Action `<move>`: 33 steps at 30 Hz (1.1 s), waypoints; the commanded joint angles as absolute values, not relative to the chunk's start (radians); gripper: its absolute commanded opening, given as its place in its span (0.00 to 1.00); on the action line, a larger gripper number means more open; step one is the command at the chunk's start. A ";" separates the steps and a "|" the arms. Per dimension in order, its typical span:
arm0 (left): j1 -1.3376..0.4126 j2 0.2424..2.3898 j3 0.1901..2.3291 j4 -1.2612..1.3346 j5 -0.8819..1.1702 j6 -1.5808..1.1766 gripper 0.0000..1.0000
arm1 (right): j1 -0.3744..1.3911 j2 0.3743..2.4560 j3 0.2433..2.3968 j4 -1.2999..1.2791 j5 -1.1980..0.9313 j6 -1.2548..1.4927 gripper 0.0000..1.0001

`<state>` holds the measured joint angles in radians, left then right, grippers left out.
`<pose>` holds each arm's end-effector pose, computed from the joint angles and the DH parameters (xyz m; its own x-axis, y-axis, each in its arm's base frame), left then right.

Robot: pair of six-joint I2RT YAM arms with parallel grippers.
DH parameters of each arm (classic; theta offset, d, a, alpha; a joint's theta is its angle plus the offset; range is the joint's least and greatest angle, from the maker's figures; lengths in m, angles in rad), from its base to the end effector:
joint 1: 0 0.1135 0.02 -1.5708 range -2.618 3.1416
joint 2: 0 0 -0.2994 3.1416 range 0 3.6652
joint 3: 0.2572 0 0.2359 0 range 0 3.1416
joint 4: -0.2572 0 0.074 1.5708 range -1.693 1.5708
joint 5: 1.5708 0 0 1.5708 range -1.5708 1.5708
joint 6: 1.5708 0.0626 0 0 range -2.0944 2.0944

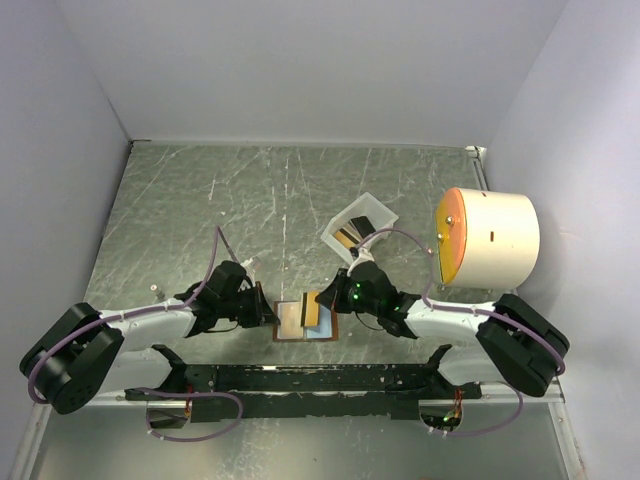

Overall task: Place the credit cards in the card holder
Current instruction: Insert the credit card into the card holder.

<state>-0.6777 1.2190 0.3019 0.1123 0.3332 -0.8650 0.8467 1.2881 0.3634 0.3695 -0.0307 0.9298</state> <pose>0.1395 -0.1385 0.1540 -0.9496 -0.1590 -0.2703 0.0716 0.7292 -0.6805 0.1561 0.1794 0.1830 -0.8228 0.2789 -0.4952 -0.1782 0.7008 0.6908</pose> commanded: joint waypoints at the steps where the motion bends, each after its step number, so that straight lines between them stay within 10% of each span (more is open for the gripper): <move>1: -0.684 1.212 0.295 0.085 0.287 -0.854 0.07 | 0.853 1.314 0.351 0.361 -0.064 0.910 0.00; 33: -0.689 1.232 0.319 0.060 0.270 -0.837 0.07 | 0.874 1.353 0.391 0.283 -0.075 0.914 0.00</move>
<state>-0.6827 1.2167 0.3023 0.1093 0.3180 -0.8642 0.8604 1.3510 0.3737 0.3321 -0.0940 0.9291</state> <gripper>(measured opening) 0.075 0.006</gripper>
